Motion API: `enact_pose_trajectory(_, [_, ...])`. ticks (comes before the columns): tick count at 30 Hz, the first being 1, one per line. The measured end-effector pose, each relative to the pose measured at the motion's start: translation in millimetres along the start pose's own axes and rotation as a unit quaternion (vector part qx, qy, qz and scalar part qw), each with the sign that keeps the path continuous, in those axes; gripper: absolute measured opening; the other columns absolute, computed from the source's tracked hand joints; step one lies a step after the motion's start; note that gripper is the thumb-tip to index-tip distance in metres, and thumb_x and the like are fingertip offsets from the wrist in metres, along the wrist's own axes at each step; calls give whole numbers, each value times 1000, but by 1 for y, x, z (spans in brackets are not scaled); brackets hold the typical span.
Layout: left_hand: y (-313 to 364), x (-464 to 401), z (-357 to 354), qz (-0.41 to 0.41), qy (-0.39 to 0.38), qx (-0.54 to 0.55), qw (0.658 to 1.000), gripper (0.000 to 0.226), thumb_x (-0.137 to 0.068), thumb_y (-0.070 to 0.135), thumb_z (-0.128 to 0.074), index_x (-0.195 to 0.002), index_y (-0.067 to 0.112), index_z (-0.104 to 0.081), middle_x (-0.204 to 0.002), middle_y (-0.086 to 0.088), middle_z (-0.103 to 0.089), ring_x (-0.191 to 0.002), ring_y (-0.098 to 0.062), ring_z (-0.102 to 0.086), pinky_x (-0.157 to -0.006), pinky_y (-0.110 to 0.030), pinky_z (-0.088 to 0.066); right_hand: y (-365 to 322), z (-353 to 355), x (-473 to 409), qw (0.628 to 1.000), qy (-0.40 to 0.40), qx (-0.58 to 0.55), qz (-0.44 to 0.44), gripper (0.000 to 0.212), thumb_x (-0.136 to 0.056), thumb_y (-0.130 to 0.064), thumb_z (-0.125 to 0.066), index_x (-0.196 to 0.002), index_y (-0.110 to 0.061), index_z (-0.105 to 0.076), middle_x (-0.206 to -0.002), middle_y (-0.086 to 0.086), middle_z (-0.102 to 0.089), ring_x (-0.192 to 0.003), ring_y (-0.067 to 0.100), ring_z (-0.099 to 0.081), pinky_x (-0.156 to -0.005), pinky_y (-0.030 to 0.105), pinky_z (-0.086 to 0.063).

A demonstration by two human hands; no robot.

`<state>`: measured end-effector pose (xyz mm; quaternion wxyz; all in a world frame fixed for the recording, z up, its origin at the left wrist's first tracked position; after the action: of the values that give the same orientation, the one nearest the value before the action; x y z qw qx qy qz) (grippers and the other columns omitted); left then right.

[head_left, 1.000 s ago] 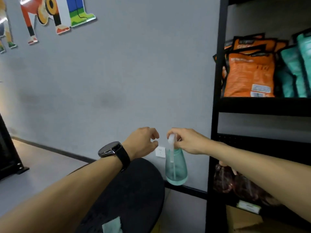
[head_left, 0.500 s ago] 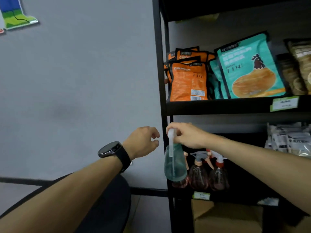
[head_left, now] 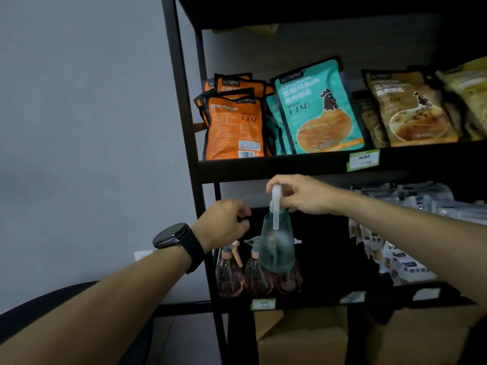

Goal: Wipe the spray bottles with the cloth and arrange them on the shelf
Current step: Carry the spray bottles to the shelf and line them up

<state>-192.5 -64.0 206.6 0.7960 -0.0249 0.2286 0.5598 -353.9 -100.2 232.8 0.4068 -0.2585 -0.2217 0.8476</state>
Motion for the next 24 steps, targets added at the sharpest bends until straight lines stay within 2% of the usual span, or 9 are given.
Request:
enact_pose_trajectory(3, [12,-12,-11,-18,-3,3,1000,25,-93,22,-59,-116,16,-65,-114,-1,-67,-103,-15,-61,-90,-27,-50,21,14,10,1000,-5,-22,-17,18,-91,-10,-64,-101,-25,-60,-100,6,-66,-83,13,-61,-69,28,-55])
enact_pose_trajectory(5, [18,-18,-19,-28,-6,8,1000,25,-93,22,-58,-116,16,-65,-114,-1,-66,-102,-14,-61,-87,-24,-49,36,21,14,999,-8,-35,-31,19,-92,-9,-63,-101,-25,-60,-104,8,-67,-86,13,-62,-70,25,-53])
enact_pose_trajectory(8, [24,-26,-30,-34,-11,14,999,25,-94,21,-58,-117,15,-64,-114,0,-66,-101,-13,-60,-83,-18,-46,60,29,20,998,-4,-45,-48,18,-92,-8,-63,-101,-24,-61,-100,7,-66,-82,12,-60,-71,26,-53])
enact_pose_trajectory(11, [23,-34,-41,-30,-18,20,999,25,-94,21,-58,-118,16,-64,-114,0,-65,-101,-12,-60,-84,-20,-47,81,32,25,997,-3,-39,-59,17,-91,-10,-64,-99,-25,-61,-96,3,-65,-79,12,-58,-72,30,-52])
enact_pose_trajectory(16, [19,-43,-59,-28,-30,15,999,25,-94,20,-58,-118,16,-64,-114,1,-65,-101,-12,-60,-83,-19,-45,115,26,31,997,-6,-4,-72,18,-92,-10,-63,-107,-20,-60,-99,7,-65,-78,18,-60,-72,36,-53])
enact_pose_trajectory(19, [17,-48,-67,-25,-33,23,999,25,-93,19,-59,-118,16,-64,-114,1,-66,-101,-12,-60,-85,-21,-48,137,22,31,996,0,2,-84,19,-93,-9,-62,-107,-22,-60,-88,-1,-60,-64,5,-51,-58,21,-43])
enact_pose_trajectory(20, [16,-50,-70,-25,-36,25,999,25,-93,18,-59,-117,16,-64,-113,1,-66,-101,-12,-61,-85,-22,-48,144,20,31,996,2,1,-87,19,-93,-9,-61,-107,-22,-60,-88,-1,-59,-64,4,-49,-58,19,-40])
enact_pose_trajectory(22, [16,-54,-76,-25,-42,28,998,25,-93,18,-59,-117,15,-64,-113,1,-66,-101,-11,-61,-85,-20,-48,158,17,30,996,4,-5,-89,19,-92,-10,-63,-107,-22,-60,-96,5,-62,-76,12,-56,-66,25,-46])
enact_pose_trajectory(24, [15,-59,-78,-24,-38,28,999,24,-93,18,-59,-116,15,-65,-113,1,-67,-102,-12,-61,-84,-19,-47,167,12,30,996,5,2,-88,20,-92,-11,-64,-109,-22,-61,-103,5,-65,-93,21,-61,-82,36,-50])
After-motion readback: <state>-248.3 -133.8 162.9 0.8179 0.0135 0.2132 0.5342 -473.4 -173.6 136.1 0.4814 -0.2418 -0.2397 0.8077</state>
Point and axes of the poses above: each hand's wrist, its own x-axis away from the middle knuckle, its own z-axis out of the back of the hand, y = z × x, the point moved 6 cm from there along -x, towards the middle knuckle
